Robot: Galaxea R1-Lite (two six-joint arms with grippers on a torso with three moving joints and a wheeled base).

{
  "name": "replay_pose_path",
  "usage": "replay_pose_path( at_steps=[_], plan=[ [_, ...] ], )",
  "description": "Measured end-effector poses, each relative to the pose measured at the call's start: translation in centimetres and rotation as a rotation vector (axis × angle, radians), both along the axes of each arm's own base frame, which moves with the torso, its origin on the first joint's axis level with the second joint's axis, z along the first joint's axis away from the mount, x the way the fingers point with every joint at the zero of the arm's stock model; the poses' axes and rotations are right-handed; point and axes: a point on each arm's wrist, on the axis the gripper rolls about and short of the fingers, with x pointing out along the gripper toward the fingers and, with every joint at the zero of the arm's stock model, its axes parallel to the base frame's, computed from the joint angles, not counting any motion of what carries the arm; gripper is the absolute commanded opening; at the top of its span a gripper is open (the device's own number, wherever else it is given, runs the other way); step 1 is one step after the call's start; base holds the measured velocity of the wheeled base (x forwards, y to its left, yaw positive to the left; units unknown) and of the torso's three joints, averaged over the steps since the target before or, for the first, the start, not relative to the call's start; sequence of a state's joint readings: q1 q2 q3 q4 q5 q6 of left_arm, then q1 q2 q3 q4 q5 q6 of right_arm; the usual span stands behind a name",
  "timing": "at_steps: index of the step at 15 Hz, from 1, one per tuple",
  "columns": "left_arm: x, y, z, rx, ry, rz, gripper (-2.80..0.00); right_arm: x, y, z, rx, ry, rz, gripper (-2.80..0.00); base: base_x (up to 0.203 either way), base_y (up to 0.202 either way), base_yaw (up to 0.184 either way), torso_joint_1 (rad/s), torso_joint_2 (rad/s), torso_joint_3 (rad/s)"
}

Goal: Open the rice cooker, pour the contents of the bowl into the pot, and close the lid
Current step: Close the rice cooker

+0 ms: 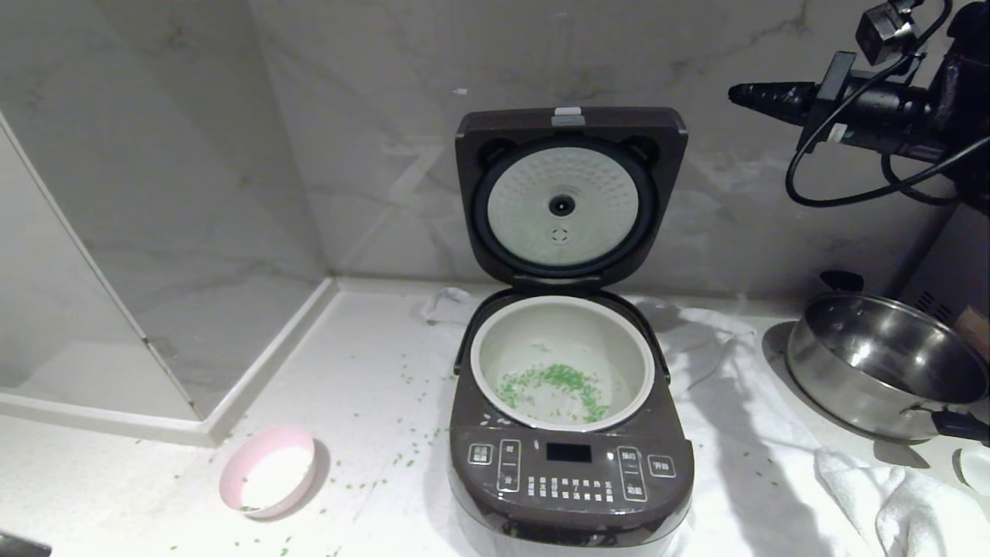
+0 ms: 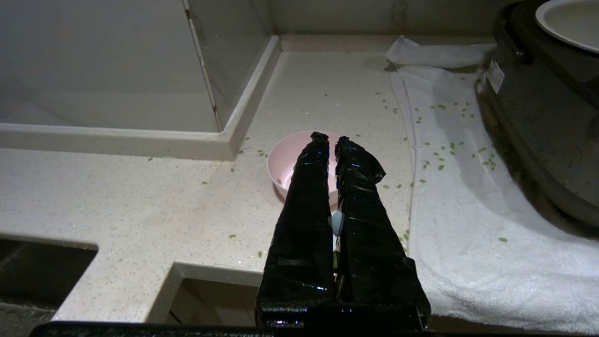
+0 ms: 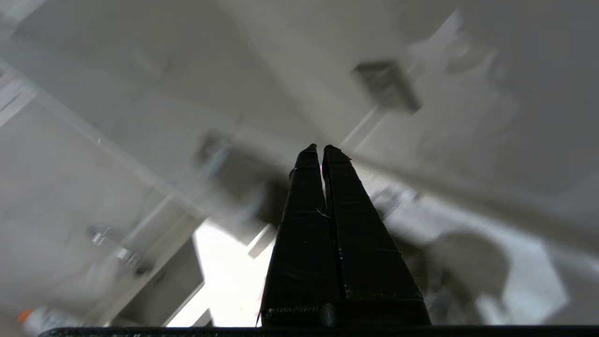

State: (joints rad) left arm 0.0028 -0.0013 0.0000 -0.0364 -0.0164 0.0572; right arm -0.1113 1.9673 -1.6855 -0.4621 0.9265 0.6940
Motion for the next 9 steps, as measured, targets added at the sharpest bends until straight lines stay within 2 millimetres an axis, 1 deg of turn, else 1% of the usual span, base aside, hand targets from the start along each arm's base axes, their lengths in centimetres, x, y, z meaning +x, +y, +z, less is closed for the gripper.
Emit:
replay_pose_path(
  at_steps=[2, 4, 6, 9],
  plan=[
    [0.0, 0.0, 0.0, 0.001, 0.0, 0.0, -2.8, 2.7, 0.2, -0.7, 0.037, -0.018, -0.019, -2.8, 0.0, 0.0, 0.0, 0.0, 0.0, 0.0],
    [0.0, 0.0, 0.0, 0.001, 0.0, 0.0, -2.8, 4.9, 1.1, -1.4, 0.081, -0.012, -0.008, -2.8, 0.0, 0.0, 0.0, 0.0, 0.0, 0.0],
    [0.0, 0.0, 0.0, -0.003, -0.001, 0.0, -2.8, 6.1, 3.0, -2.4, 0.092, 0.006, 0.034, -2.8, 0.0, 0.0, 0.0, 0.0, 0.0, 0.0],
    [0.0, 0.0, 0.0, -0.004, -0.001, 0.0, -2.8, 6.7, 6.1, -3.4, 0.092, 0.022, 0.101, -2.8, 0.0, 0.0, 0.0, 0.0, 0.0, 0.0]
  ],
)
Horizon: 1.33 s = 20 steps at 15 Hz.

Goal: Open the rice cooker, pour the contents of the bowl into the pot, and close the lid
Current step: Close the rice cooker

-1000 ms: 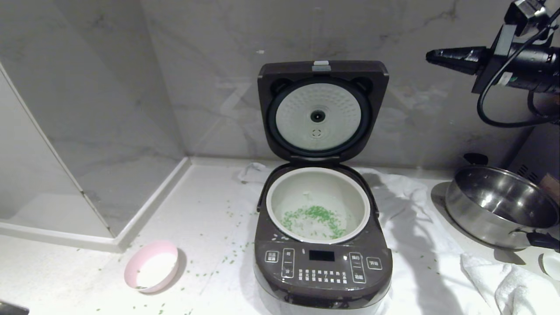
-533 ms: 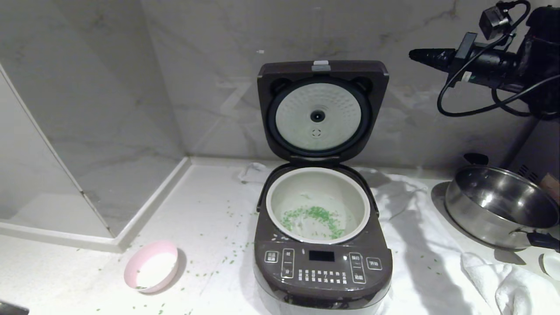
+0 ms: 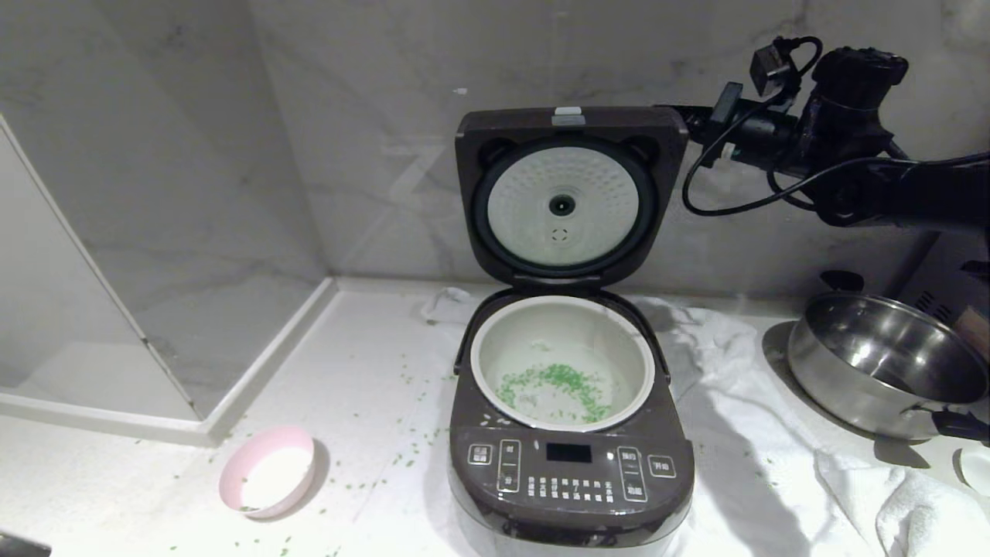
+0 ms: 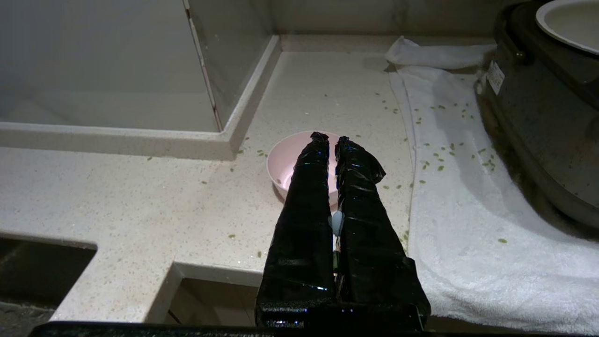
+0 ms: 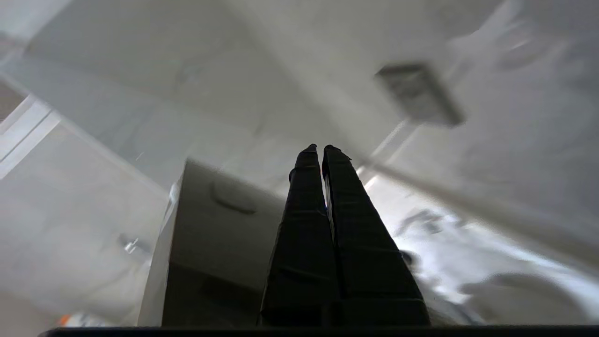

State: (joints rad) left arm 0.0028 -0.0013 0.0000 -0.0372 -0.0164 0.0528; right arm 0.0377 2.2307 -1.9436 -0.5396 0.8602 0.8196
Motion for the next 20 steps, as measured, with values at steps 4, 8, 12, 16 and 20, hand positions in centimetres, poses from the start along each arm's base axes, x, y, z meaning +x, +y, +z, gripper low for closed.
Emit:
replay_pose_path(
  at_steps=[4, 8, 12, 16, 20],
  plan=[
    [0.0, 0.0, 0.0, -0.002, -0.002, 0.002, -2.8, 0.5, 1.4, -1.0, 0.003, 0.03, 0.034, -2.8, 0.0, 0.0, 0.0, 0.0, 0.0, 0.0],
    [0.0, 0.0, 0.0, -0.001, -0.002, 0.003, -2.8, 0.0, 1.9, -2.0, 0.013, 0.106, 0.051, -2.8, 0.0, 0.0, 0.0, 0.0, 0.0, 0.0],
    [0.0, 0.0, 0.0, 0.0, -0.001, 0.002, -2.8, -1.2, 1.9, -2.6, 0.008, 0.158, 0.067, -2.8, 0.0, 0.0, 0.0, 0.0, 0.0, 0.0],
    [0.0, 0.0, 0.0, 0.001, -0.001, 0.002, -2.8, -3.1, 2.1, -3.4, -0.01, 0.213, 0.126, -2.8, 0.0, 0.0, 0.0, 0.0, 0.0, 0.0],
    [0.0, 0.0, 0.0, -0.001, 0.0, 0.004, -2.8, -5.5, 2.3, -5.0, -0.045, 0.238, 0.173, -2.8, 0.0, 0.0, 0.0, 0.0, 0.0, 0.0]
  ],
)
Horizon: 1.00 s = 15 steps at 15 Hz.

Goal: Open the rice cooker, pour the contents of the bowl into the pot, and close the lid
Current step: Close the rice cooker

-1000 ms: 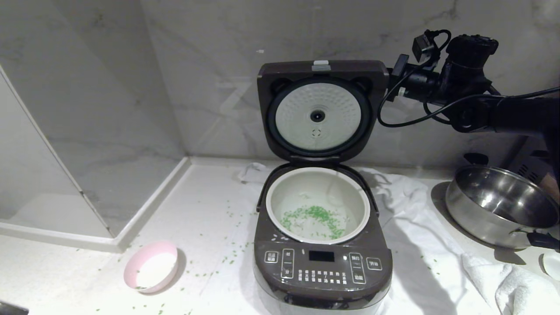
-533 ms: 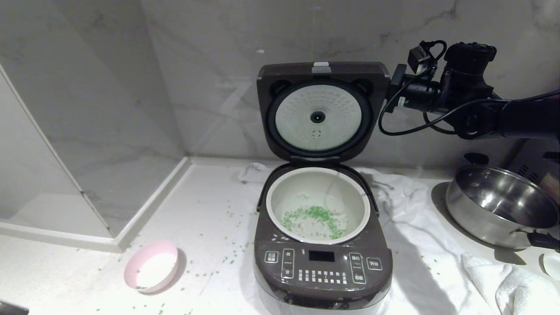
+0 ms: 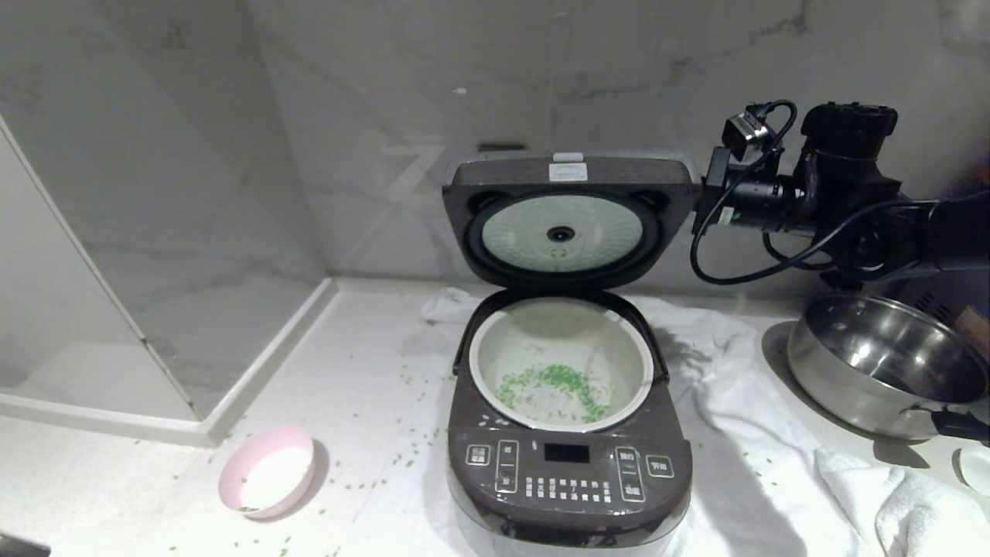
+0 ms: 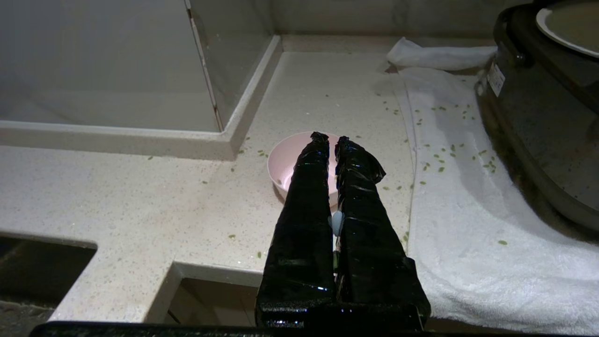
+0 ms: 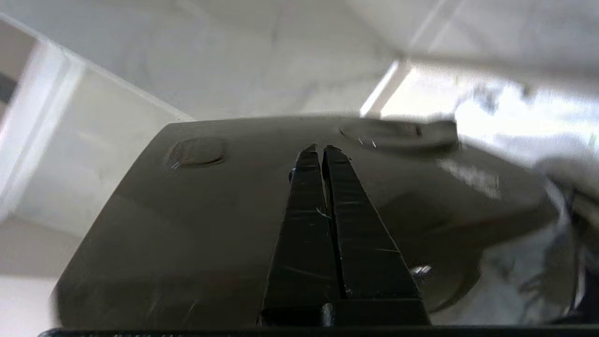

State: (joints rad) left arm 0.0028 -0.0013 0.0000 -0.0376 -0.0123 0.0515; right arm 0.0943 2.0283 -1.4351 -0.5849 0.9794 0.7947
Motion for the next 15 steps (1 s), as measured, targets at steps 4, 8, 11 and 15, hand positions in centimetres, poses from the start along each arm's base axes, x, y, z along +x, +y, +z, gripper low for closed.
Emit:
replay_pose_path(
  at_steps=[4, 8, 11, 15],
  plan=[
    [-0.3, 0.0, 0.5, 0.001, 0.012, -0.011, -2.8, -1.9, 0.3, -1.9, -0.039, 0.029, 0.02, -2.8, 0.0, 0.0, 0.0, 0.0, 0.0, 0.0],
    [-1.6, -0.1, 3.8, -0.003, 0.0, -0.054, -2.8, -3.2, 0.3, -3.0, -0.059, 0.051, 0.027, -2.8, 0.0, 0.0, 0.0, 0.0, 0.0, 0.0],
    [-1.5, -0.1, 7.1, -0.034, -0.019, -0.067, -2.8, -4.2, 0.4, -4.4, -0.086, 0.072, 0.037, -2.8, 0.0, 0.0, 0.0, 0.0, 0.0, 0.0],
    [1.5, -0.1, 13.7, -0.055, -0.048, -0.077, -2.8, -5.6, 0.9, -6.1, -0.115, 0.102, 0.06, -2.8, 0.0, 0.0, 0.0, 0.0, 0.0, 0.0]
  ],
)
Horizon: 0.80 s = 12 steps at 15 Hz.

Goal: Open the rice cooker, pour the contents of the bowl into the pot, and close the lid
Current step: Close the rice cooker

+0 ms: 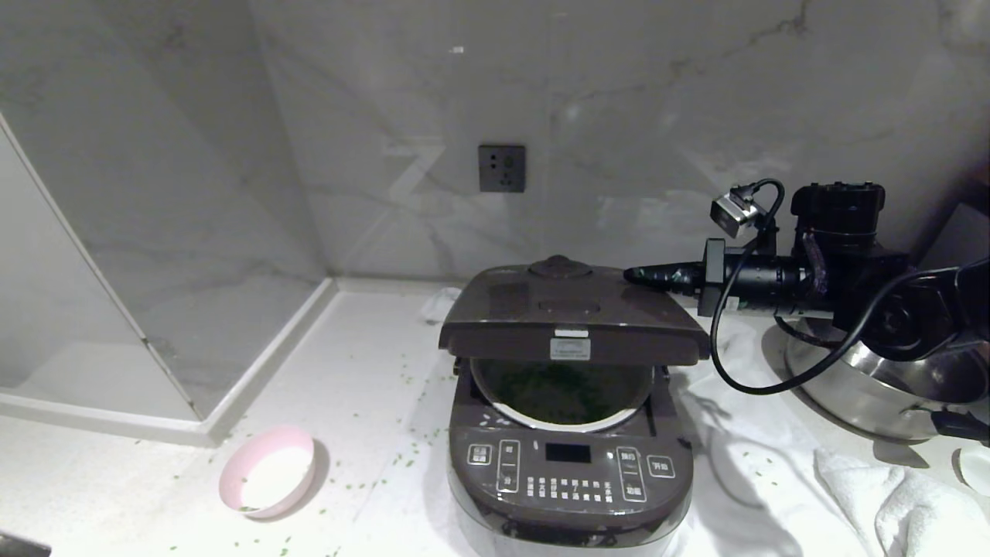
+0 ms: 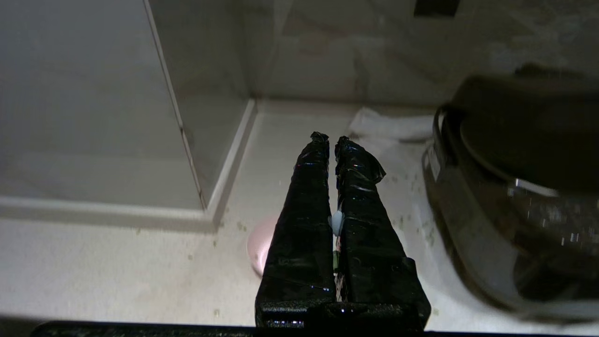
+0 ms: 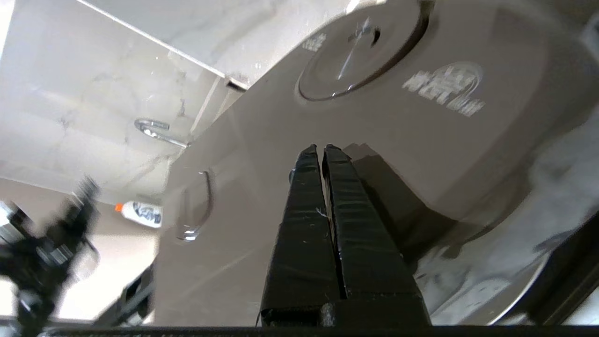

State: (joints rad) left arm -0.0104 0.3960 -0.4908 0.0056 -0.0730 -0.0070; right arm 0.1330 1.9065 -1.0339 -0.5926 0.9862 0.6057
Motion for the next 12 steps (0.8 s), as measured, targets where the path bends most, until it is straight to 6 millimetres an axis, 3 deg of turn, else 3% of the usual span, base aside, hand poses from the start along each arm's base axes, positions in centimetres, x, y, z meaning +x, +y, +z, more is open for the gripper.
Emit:
replay_pose_path(
  at_steps=[4, 6, 9, 12],
  plan=[
    [7.1, -0.5, 8.0, -0.044, -0.007, -0.066, -2.8, -0.9, 0.5, -0.7, -0.005, 0.031, 0.018, -2.8, 0.0, 0.0, 0.0, 0.0, 0.0, 0.0],
    [11.6, -2.1, 10.2, -0.078, 0.036, -0.133, -2.8, -1.2, 0.8, -1.1, -0.009, 0.047, 0.027, -2.8, 0.0, 0.0, 0.0, 0.0, 0.0, 0.0],
    [17.7, -7.3, 11.3, -0.089, 0.122, -0.187, -2.8, -1.6, 0.9, -1.5, -0.012, 0.062, 0.031, -2.8, 0.0, 0.0, 0.0, 0.0, 0.0, 0.0],
    [21.0, -14.0, 9.2, -0.045, 0.238, -0.269, -2.8, -2.1, 0.8, -1.5, -0.015, 0.066, 0.026, -2.8, 0.0, 0.0, 0.0, 0.0, 0.0, 0.0]
  ],
)
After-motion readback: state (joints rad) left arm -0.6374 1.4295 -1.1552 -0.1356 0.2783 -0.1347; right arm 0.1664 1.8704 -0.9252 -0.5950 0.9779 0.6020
